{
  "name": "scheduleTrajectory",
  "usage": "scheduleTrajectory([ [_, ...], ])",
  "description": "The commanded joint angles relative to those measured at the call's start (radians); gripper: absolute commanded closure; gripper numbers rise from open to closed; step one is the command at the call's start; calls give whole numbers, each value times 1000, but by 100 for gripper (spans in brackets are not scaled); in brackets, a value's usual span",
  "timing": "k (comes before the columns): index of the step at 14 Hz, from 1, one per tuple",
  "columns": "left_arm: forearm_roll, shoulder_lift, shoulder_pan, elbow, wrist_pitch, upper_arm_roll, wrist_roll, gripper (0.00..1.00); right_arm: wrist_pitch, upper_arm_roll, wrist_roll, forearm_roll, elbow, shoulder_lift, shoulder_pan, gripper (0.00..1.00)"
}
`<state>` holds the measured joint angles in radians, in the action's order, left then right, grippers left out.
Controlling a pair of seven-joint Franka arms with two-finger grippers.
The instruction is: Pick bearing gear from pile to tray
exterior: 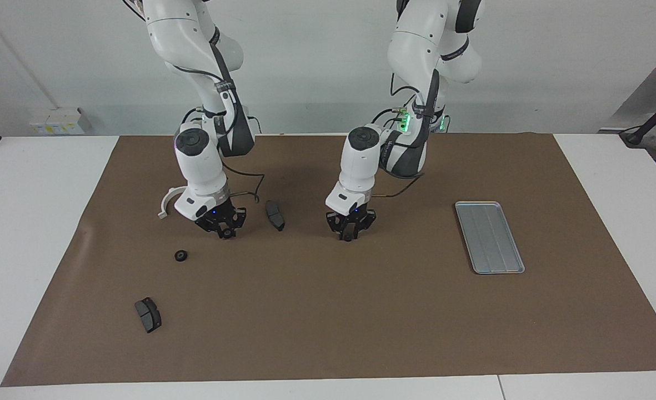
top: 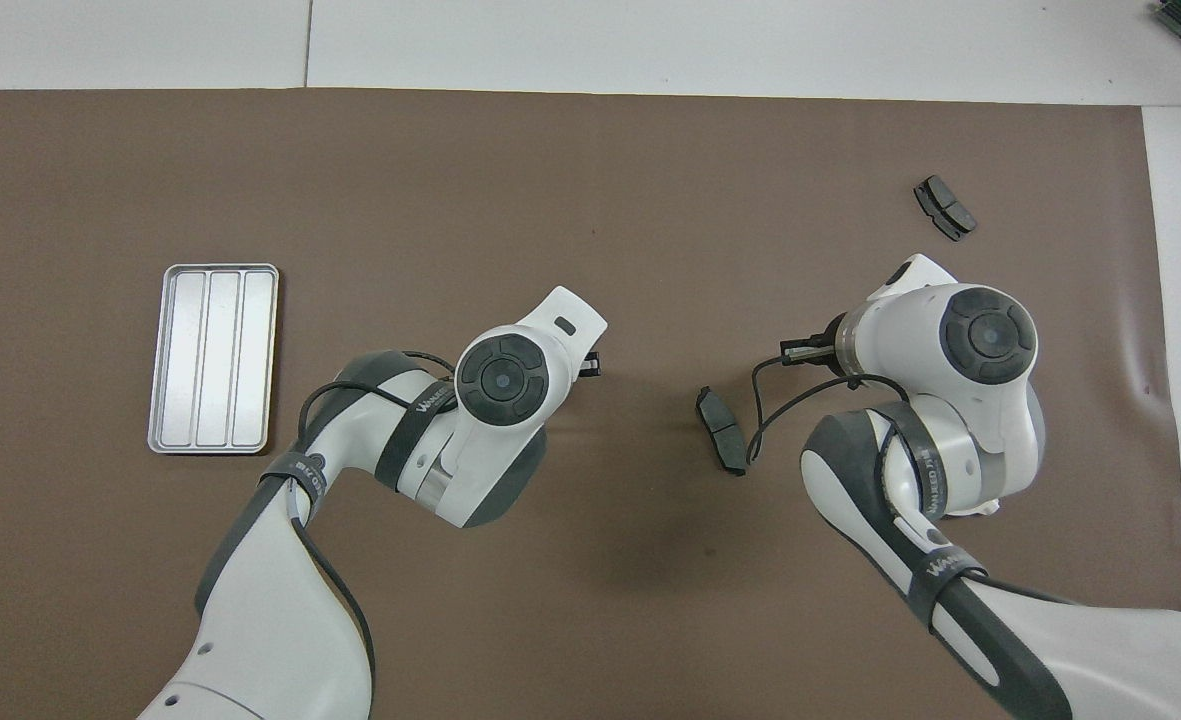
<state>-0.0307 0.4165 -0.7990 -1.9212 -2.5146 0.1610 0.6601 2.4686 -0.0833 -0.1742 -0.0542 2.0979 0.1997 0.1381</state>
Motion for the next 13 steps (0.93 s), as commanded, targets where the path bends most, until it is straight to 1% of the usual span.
scheduleTrajectory([
  [1, -11, 10, -25, -16, -12, 9, -5, 92, -23, -4, -11, 22, -71, 38, 6, 100],
  [2, -11, 11, -25, -15, -12, 9, -5, 98, -23, -4, -14, 34, -84, 41, 11, 100],
  [3, -11, 11, -23, -13, -12, 9, -5, 100, -25, -4, -18, 40, -99, 41, 12, 100],
  [5, -11, -5, 0, 7, -3, 14, -7, 100, -39, -3, -27, 54, -133, 53, 37, 100],
  [6, -11, -22, 27, 30, 26, 18, -8, 100, -43, -3, -56, 62, -154, 70, 55, 100],
  [8, -9, -45, 96, 85, 127, 18, -45, 100, -65, -3, -120, 60, -205, 96, 96, 100],
  [10, -11, -100, 179, 85, 169, 15, -94, 100, -69, -3, -178, 54, -249, 133, 132, 100],
  [11, -12, -126, 214, 79, 192, 14, -141, 100, -74, -1, -230, 47, -277, 161, 176, 100],
  [13, -12, -168, 300, 74, 287, 14, -294, 100, -76, 0, -350, 13, -335, 222, 244, 100],
])
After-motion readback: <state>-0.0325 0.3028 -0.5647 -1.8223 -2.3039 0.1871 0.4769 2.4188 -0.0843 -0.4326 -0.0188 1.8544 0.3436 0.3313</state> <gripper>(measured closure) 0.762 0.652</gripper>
